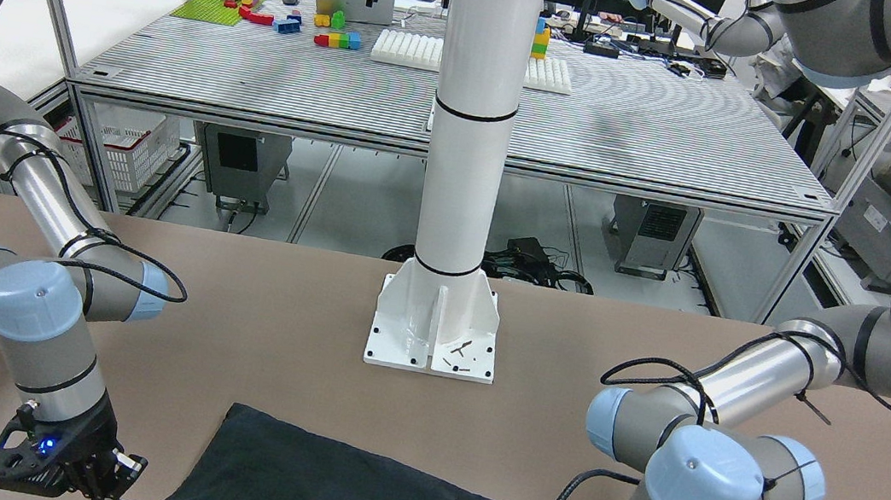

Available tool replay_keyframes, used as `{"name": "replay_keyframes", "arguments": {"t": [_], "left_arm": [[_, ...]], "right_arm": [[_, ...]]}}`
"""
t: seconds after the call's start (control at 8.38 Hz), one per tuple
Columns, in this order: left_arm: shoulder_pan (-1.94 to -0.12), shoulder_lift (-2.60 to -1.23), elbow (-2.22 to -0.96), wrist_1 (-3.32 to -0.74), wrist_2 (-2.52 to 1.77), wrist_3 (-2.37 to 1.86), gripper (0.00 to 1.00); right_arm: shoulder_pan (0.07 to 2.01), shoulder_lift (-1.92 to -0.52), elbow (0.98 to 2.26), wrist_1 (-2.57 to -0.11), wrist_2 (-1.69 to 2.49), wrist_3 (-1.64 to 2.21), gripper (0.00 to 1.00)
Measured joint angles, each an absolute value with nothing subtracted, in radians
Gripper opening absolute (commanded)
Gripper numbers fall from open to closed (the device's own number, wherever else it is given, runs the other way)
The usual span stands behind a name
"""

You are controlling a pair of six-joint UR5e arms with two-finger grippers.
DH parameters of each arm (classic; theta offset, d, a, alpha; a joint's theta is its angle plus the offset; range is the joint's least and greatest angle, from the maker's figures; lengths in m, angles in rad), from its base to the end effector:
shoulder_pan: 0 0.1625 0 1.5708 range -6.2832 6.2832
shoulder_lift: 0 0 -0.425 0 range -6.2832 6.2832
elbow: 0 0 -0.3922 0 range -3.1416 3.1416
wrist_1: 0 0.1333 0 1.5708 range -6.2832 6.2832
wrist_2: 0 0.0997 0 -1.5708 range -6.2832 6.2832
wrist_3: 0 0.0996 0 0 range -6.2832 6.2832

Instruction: Fold clothes

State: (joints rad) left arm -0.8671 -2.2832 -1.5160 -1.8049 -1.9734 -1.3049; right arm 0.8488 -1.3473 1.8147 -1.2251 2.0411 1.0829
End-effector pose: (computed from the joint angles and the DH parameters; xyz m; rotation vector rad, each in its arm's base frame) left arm 0.3954 -0.6116 0.2244 0.1559 0.9481 -0.3752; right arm -0.3154 -0.4916 0.3888 0.1458 -0.9005 0.1444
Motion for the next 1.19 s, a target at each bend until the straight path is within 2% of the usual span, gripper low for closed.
{"name": "replay_keyframes", "arguments": {"t": [0.12, 0.24, 0.36, 0.83, 1.19], "left_arm": [[-0.857, -2.297, -1.455, -1.842, -1.954, -1.297, 0.29], [-0.848, -2.303, -1.398, -1.892, -1.94, -1.285, 0.76], [-0.842, -2.305, -1.359, -1.939, -1.933, -1.257, 0.95], [-0.887, -2.282, -1.38, -1.993, -2.042, -1.088, 0.95], [-0.876, -2.136, -1.558, -1.995, -2.107, -1.077, 0.95]], "right_arm": [[0.847, -1.333, 1.789, -1.224, 2.031, 1.075, 0.45], [0.845, -1.321, 1.768, -1.223, 2.027, 1.072, 0.89], [0.845, -1.304, 1.752, -1.223, 2.024, 1.07, 0.94], [0.853, -1.253, 1.746, -1.226, 2.033, 1.066, 0.94], [0.849, -1.256, 1.747, -1.217, 2.03, 1.065, 0.94]]}}
